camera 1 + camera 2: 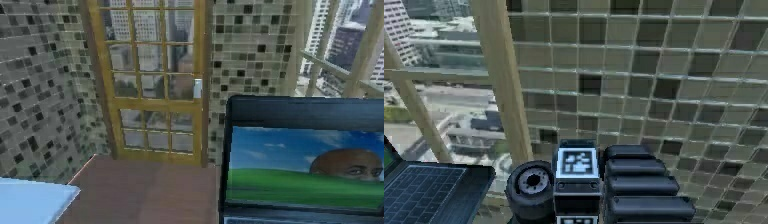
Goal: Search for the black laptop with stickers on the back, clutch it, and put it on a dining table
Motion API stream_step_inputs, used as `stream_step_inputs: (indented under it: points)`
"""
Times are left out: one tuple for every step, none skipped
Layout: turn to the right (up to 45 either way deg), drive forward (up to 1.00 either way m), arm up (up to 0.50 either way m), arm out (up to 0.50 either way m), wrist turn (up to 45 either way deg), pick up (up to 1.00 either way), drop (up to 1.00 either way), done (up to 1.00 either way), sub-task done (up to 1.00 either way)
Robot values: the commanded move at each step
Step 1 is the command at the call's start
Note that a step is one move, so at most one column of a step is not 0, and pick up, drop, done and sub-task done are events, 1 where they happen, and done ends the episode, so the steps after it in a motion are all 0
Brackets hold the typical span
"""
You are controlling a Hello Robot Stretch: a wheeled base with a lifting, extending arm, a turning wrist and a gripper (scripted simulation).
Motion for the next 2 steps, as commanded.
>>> stream_step_inputs:
  points:
    - [-45.0, 0.0, 0.0, 0.0, 0.0, 0.0, 0.0, 0.0, 0.0]
    - [-45.0, 0.0, 0.0, 0.0, 0.0, 0.0, 0.0, 0.0, 0.0]
